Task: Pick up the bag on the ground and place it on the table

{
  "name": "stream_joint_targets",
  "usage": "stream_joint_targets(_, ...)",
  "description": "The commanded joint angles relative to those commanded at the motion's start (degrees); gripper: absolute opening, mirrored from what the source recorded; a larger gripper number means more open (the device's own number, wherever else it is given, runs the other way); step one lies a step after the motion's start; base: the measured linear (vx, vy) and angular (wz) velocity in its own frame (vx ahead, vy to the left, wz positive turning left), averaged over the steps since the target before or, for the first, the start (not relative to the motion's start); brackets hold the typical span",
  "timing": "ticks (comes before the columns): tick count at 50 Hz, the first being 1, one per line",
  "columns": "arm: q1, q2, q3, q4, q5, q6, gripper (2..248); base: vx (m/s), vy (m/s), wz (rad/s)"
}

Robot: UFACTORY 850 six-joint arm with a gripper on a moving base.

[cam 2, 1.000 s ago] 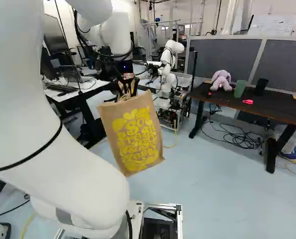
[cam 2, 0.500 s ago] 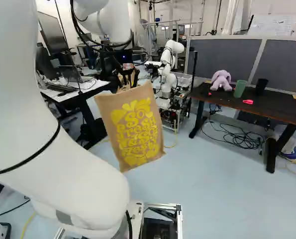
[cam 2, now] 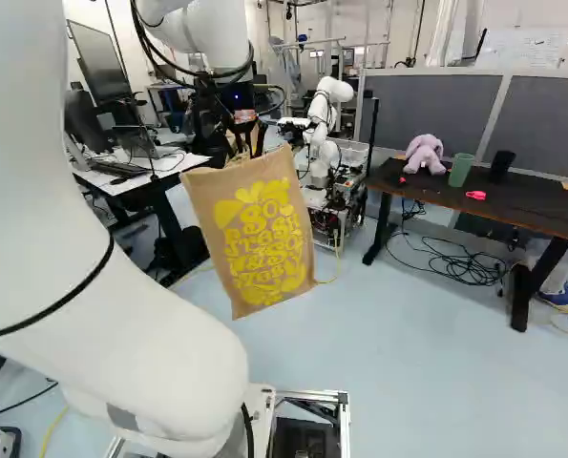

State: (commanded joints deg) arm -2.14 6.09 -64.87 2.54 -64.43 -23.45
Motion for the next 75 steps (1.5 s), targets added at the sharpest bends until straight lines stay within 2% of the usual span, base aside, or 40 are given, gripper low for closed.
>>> stream_joint_targets(34, 0.00, 0.00, 0.00, 0.00, 0.00, 0.00, 22, -0.002, -0.015, 0.013)
stream_joint_targets(75, 0.00, 0.00, 0.00, 0.00, 0.00, 0.00, 22, 0.000, -0.071, -0.001)
